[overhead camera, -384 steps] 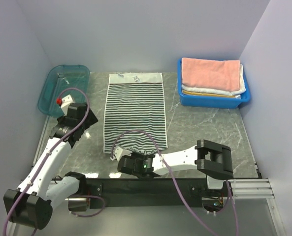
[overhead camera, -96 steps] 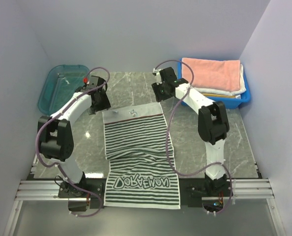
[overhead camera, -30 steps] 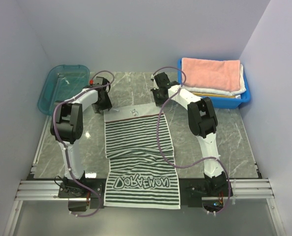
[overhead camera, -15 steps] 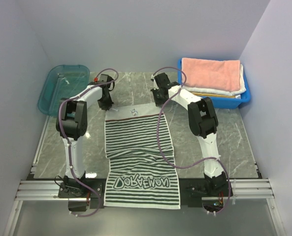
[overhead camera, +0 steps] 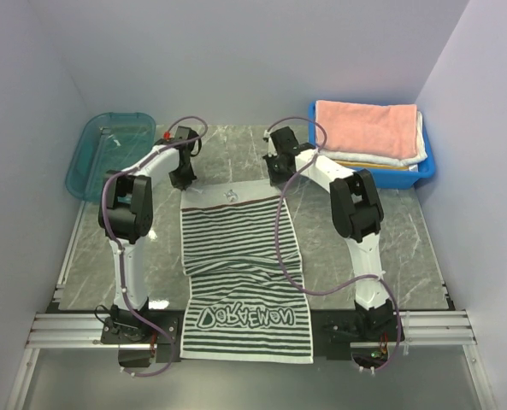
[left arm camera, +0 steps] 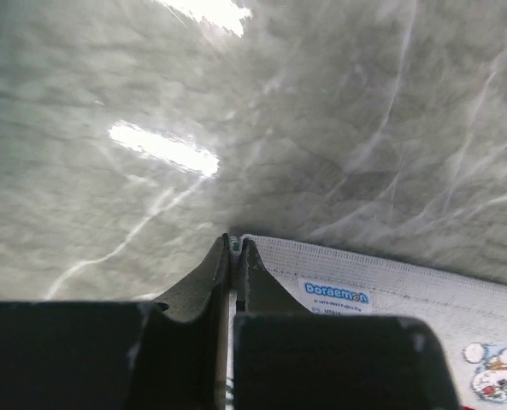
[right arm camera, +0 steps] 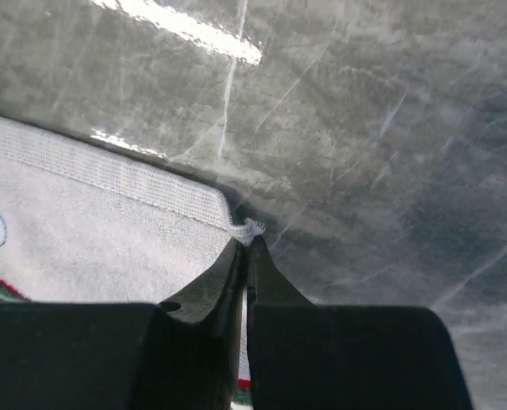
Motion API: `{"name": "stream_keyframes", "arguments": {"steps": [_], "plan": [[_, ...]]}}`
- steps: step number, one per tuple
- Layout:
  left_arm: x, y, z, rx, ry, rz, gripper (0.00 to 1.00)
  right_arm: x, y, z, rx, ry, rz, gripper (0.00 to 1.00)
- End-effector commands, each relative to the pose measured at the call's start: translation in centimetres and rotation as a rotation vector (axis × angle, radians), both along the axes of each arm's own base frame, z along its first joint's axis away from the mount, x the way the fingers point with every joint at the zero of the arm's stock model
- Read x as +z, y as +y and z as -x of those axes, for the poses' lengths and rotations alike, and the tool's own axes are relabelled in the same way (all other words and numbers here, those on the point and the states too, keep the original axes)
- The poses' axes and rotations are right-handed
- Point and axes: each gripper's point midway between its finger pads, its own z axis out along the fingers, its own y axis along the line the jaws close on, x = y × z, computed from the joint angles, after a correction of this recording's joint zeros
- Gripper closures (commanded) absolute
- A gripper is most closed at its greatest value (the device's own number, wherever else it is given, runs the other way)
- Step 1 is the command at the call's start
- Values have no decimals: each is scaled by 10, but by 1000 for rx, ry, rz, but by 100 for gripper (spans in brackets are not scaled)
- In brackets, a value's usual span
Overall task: Fold and stack the towels
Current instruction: Fold the towel
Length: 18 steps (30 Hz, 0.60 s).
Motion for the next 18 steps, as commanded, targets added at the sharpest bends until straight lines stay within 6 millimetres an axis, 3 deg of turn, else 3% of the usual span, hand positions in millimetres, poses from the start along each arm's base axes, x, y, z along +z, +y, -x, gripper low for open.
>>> {"name": "stream_keyframes", "arguments": {"steps": [1, 4, 5, 6, 7, 8, 9, 10, 11, 12, 14, 15, 16, 18], "plan": [[80, 22, -26, 39, -177, -99, 100, 89, -13, -27, -48, -186, -59, 100], [130, 33, -57, 76, -318, -124, 100, 133, -30, -55, -108, -315, -64, 100], [136, 37, -64, 87, -337, -137, 100, 144, -35, -63, -125, -351, -63, 100], [146, 44, -71, 103, -362, -137, 100, 167, -42, -78, -145, -416, -84, 100], [169, 45, -84, 115, -426, -124, 100, 175, -50, -88, -173, -450, -76, 100], [173, 46, -92, 118, -446, -121, 100, 184, -54, -96, -184, -484, -79, 100], [181, 47, -100, 119, -473, -111, 100, 209, -63, -111, -216, -560, -93, 100], [202, 51, -111, 134, -533, -99, 100, 214, -66, -119, -227, -585, -99, 100], [206, 53, -120, 144, -561, -90, 100, 224, -69, -126, -233, -618, -103, 100], [214, 58, -126, 153, -591, -71, 100, 248, -72, -136, -252, -695, -118, 100], [239, 60, -142, 174, -684, -31, 100, 264, -80, -148, -269, -762, -119, 100], [248, 65, -146, 181, -718, -16, 100, 285, -83, -155, -286, -829, -138, 100], [255, 66, -150, 184, -750, -8, 100, 292, -88, -159, -309, -859, -145, 100], [285, 74, -156, 200, -858, 12, 100, 314, -90, -164, -310, -936, -180, 100]]}}
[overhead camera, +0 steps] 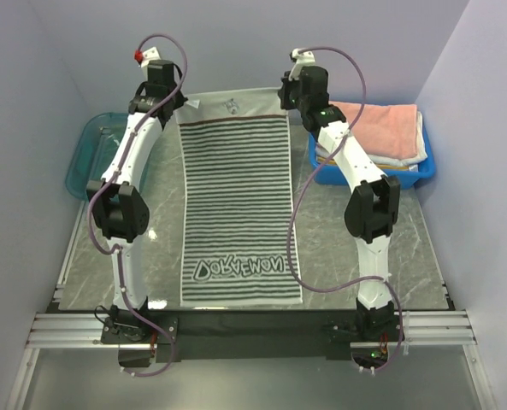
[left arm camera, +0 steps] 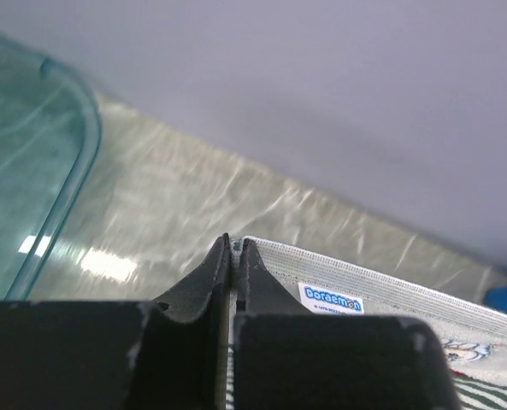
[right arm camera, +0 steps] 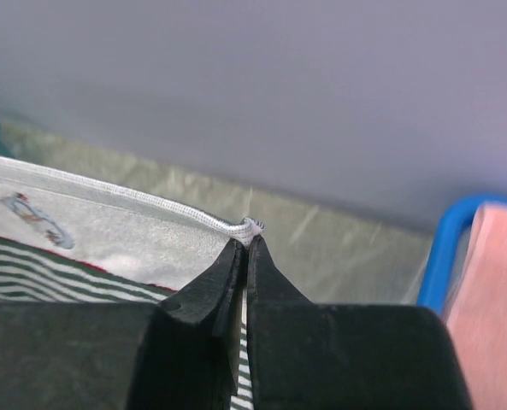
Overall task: Fold and stack the towels
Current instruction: Fold the towel
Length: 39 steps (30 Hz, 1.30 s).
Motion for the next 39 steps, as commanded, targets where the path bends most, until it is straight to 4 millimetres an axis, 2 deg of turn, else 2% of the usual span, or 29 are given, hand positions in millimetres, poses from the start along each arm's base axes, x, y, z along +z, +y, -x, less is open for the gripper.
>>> {"name": "stream_keyframes", "arguments": {"steps": [1, 3, 8, 10, 11, 12, 13, 14, 15, 16, 17, 18, 19, 21, 22, 23, 24, 25, 26, 27, 28, 29, 30, 31, 33, 34, 36, 37, 39], "plan": [[37, 70, -13, 158, -139, -34, 100, 61, -68, -31, -204, -218, 6, 100], [56, 74, -15, 160, -199, -38, 100, 68, -65, -36, -197, -250, -4, 100], [59, 80, -13, 144, -220, -61, 100, 61, -59, -35, -162, -244, -7, 100], [55, 83, -9, 145, -201, -62, 100, 55, -58, -28, -149, -222, -1, 100], [63, 81, -3, 133, -214, -58, 100, 52, -59, -24, -135, -220, 25, 100], [64, 79, 1, 122, -216, -54, 100, 34, -57, -19, -118, -179, 32, 100], [52, 76, 4, 102, -196, -49, 100, 43, -58, -9, -113, -182, 22, 100], [65, 73, 14, 84, -223, -39, 100, 45, -59, -4, -114, -194, 17, 100], [62, 64, 17, 31, -219, -21, 100, 38, -57, 7, -89, -177, 19, 100], [44, 60, 22, 7, -182, -15, 100, 34, -58, 12, -86, -163, 20, 100], [45, 56, 28, -12, -179, -5, 100, 29, -58, 19, -79, -147, 24, 100], [39, 53, 33, -30, -160, 6, 100, 9, -59, 26, -76, -99, 36, 100], [23, 52, 38, -32, -118, 15, 100, 16, -61, 37, -69, -103, 33, 100], [17, 46, 52, -57, -88, 36, 100, 1, -62, 58, -62, -57, 12, 100], [1, 43, 59, -73, -48, 51, 100, -3, -64, 65, -69, -42, 2, 100], [5, 41, 68, -72, -50, 72, 100, -6, -67, 72, -76, -31, -2, 100], [-1, 41, 76, -69, -24, 82, 100, -11, -70, 85, -79, -13, -3, 100], [-15, 40, 87, -68, 15, 95, 100, -15, -71, 92, -83, 3, -13, 100], [-8, 39, 98, -65, 7, 112, 100, -16, -71, 99, -75, 11, -19, 100], [-11, 39, 106, -64, 20, 119, 100, -20, -72, 112, -72, 28, -23, 100], [-26, 38, 118, -63, 60, 125, 100, -25, -74, 121, -73, 55, -30, 100], [-19, 35, 130, -71, 55, 146, 100, -28, -72, 129, -60, 71, -39, 100], [-22, 35, 138, -71, 71, 153, 100, -38, -73, 143, -56, 109, -40, 100], [-44, 34, 153, -68, 142, 160, 100, -45, -75, 150, -65, 139, -58, 100], [-53, 34, 173, -56, 183, 179, 100, -61, -73, 169, -55, 196, -75, 100], [-75, 33, 188, -60, 247, 182, 100, -73, -74, 178, -63, 244, -86, 100], [-82, 35, 206, -54, 275, 181, 100, -93, -75, 201, -60, 326, -96, 100], [-100, 36, 219, -48, 317, 175, 100, -98, -74, 209, -63, 355, -118, 100], [-98, 40, 236, -31, 306, 170, 99, -111, -74, 232, -48, 402, -125, 100]]}}
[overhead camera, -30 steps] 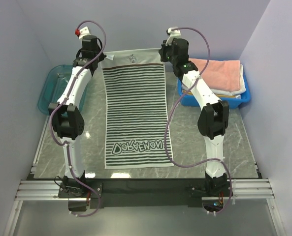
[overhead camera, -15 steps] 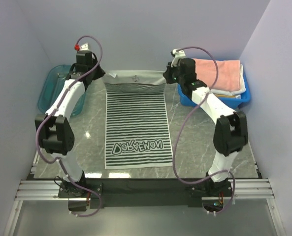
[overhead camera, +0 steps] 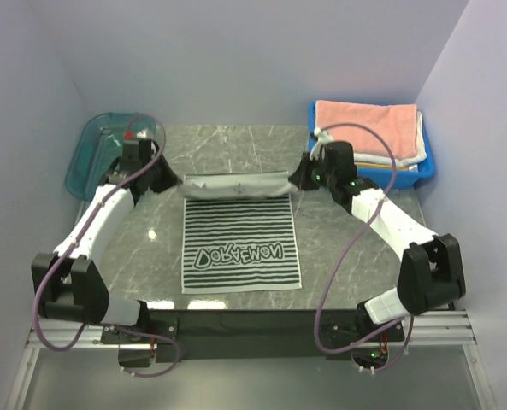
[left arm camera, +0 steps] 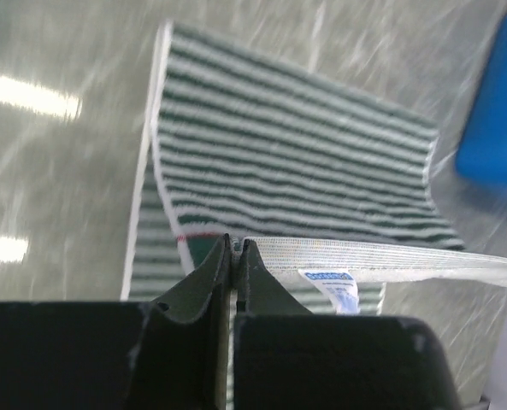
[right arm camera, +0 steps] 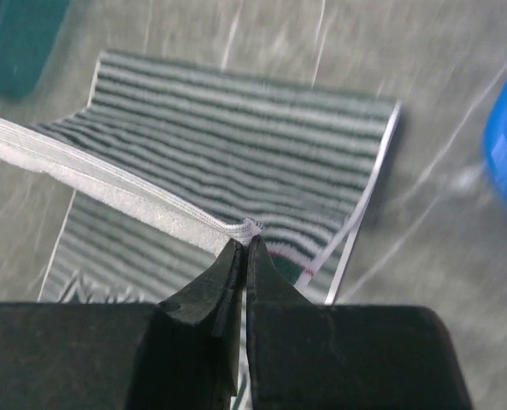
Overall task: Fold and stack the towels
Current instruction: Fold the towel
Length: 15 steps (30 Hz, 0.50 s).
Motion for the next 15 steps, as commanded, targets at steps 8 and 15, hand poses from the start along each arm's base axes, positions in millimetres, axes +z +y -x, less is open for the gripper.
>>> {"name": "stream_keyframes", "arguments": {"steps": [8, 15], "plan": [[-67, 52, 92, 200, 180, -72, 100, -57, -32, 90, -79, 203, -69, 100], [-132, 39, 111, 291, 236, 80, 99, -125, -18, 114, -52, 425, -133, 100]]}}
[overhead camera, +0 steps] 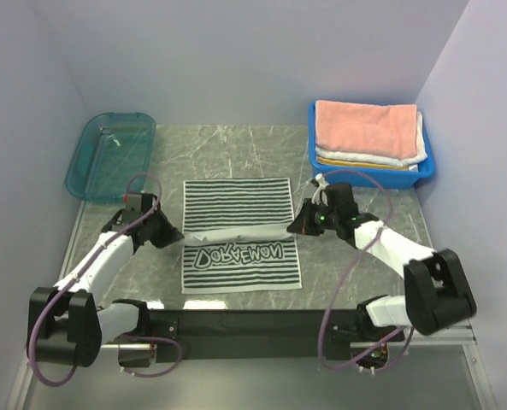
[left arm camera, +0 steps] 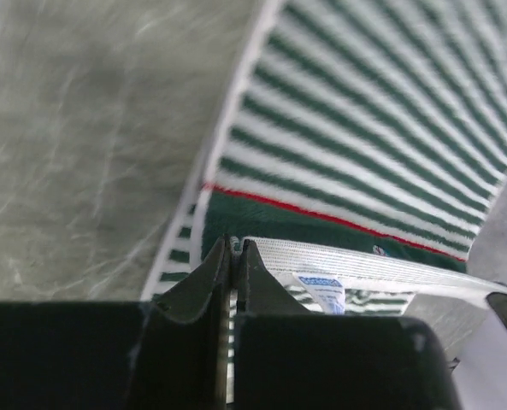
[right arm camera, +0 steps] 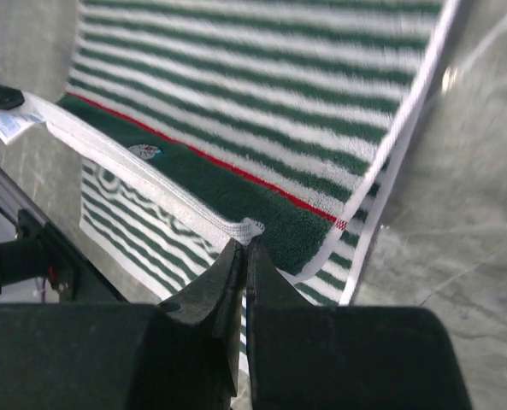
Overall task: Fold and stack the towels
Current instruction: Fold the towel
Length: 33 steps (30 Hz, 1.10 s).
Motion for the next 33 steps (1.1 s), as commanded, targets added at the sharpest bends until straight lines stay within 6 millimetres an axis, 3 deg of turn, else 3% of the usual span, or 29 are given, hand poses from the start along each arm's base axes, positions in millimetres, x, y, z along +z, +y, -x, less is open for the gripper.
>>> {"name": "stream_keyframes", "arguments": {"steps": [1, 5, 9, 16, 20, 22, 23, 26, 28, 29, 31, 32, 33], "plan": [[-31, 39, -4, 211, 7, -81, 99, -34, -18, -13, -119, 76, 29, 100], [-51, 35, -7, 228, 43, -57, 100, -62, -19, -12, -143, 169, 48, 100], [-67, 37, -8, 253, 95, -63, 100, -82, -26, -27, -189, 220, 88, 100], [-75, 36, -32, 260, 122, -64, 100, -79, -41, -78, -274, 196, 100, 100], [-78, 35, -48, 253, 143, -72, 100, -55, -42, -117, -299, 119, 94, 100], [-69, 34, -58, 239, 137, -80, 100, -47, -40, -123, -290, 110, 95, 100], [-64, 34, -61, 235, 129, -81, 100, -32, -38, -129, -284, 75, 80, 100], [-41, 40, -71, 237, 74, -110, 100, -3, -39, -138, -285, 19, 83, 100], [-13, 43, -81, 230, 15, -128, 99, 19, -44, -138, -285, -17, 105, 100], [-5, 45, -78, 230, 17, -144, 100, 44, -44, -141, -288, -68, 99, 100], [31, 49, -84, 234, -59, -159, 100, 62, -49, -136, -296, -97, 114, 100], [40, 51, -79, 234, -59, -169, 99, 82, -51, -131, -302, -140, 103, 100], [53, 53, -80, 243, -88, -172, 99, 87, -54, -125, -303, -145, 108, 100]]}}
